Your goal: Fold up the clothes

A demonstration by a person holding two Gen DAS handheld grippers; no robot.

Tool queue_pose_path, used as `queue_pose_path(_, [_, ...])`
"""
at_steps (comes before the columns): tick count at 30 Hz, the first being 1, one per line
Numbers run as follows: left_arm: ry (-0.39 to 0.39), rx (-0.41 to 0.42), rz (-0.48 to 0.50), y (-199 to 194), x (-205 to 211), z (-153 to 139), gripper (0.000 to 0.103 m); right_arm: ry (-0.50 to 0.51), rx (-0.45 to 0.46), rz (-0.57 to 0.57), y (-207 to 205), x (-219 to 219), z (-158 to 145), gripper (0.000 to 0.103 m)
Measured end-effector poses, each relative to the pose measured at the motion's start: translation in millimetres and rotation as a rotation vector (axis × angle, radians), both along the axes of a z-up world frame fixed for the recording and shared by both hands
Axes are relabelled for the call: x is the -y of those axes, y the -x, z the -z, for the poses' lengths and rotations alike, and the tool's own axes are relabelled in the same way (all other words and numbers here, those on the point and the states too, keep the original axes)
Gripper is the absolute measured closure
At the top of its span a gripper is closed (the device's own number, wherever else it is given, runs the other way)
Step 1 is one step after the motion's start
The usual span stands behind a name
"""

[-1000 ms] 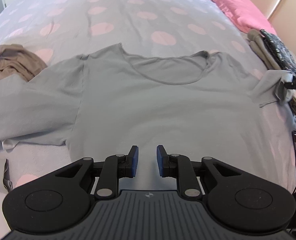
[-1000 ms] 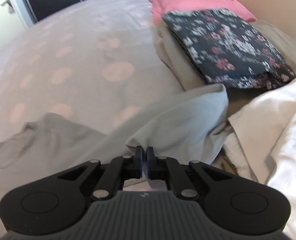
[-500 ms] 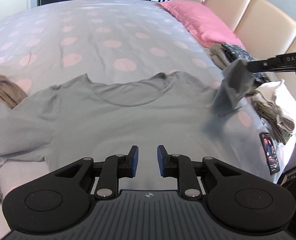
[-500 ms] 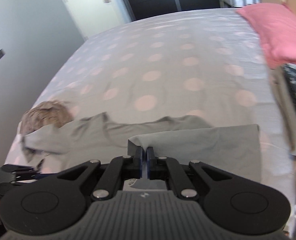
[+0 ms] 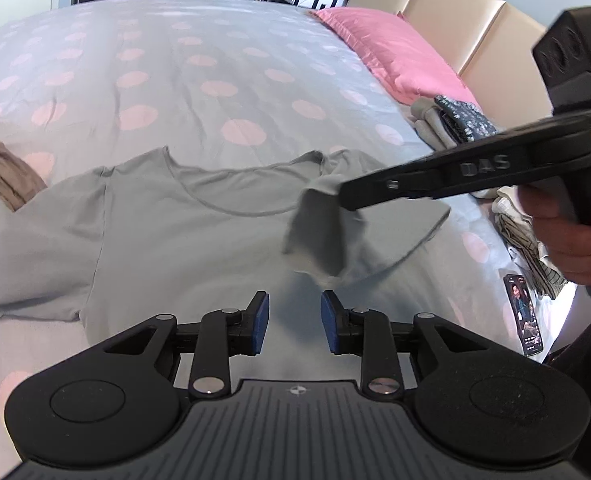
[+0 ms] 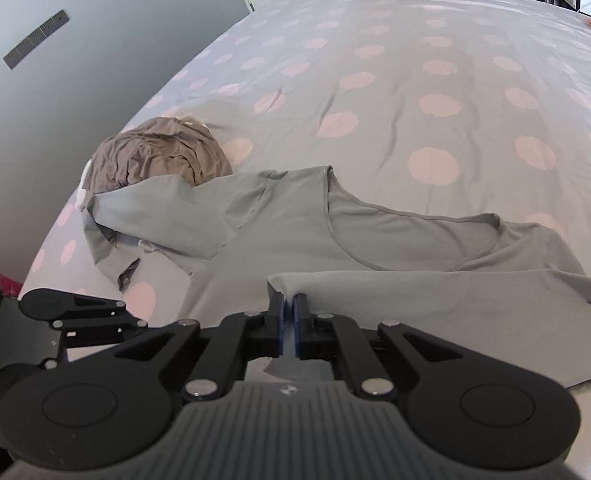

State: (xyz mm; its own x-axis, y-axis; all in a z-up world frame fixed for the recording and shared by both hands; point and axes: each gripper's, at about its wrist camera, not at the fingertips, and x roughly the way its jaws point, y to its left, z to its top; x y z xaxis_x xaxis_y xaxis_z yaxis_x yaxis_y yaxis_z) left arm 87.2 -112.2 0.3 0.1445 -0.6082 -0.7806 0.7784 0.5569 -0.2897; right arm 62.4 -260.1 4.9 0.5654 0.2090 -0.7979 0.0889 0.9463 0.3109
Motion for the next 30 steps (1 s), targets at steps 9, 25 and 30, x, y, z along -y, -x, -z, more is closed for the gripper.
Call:
queue_pose_path(9, [-0.057, -0.047, -0.023, -16.2, 10.4, 29.7, 0.063, 0.001, -0.034, 0.055, -0.7, 20.6, 14.6, 0.08])
queue_pose_path(25, [-0.22, -0.051, -0.178, -55.7, 77.4, 94.8, 0.098, 0.081, -0.032, 0.51, 78.0, 174.1, 24.0, 0.068])
queue_pose_path(30, [-0.132, -0.023, -0.21, -58.9, 72.1, 75.2, 0.103, 0.086, -0.096, 0.635, 113.4, 217.1, 51.9, 0.066])
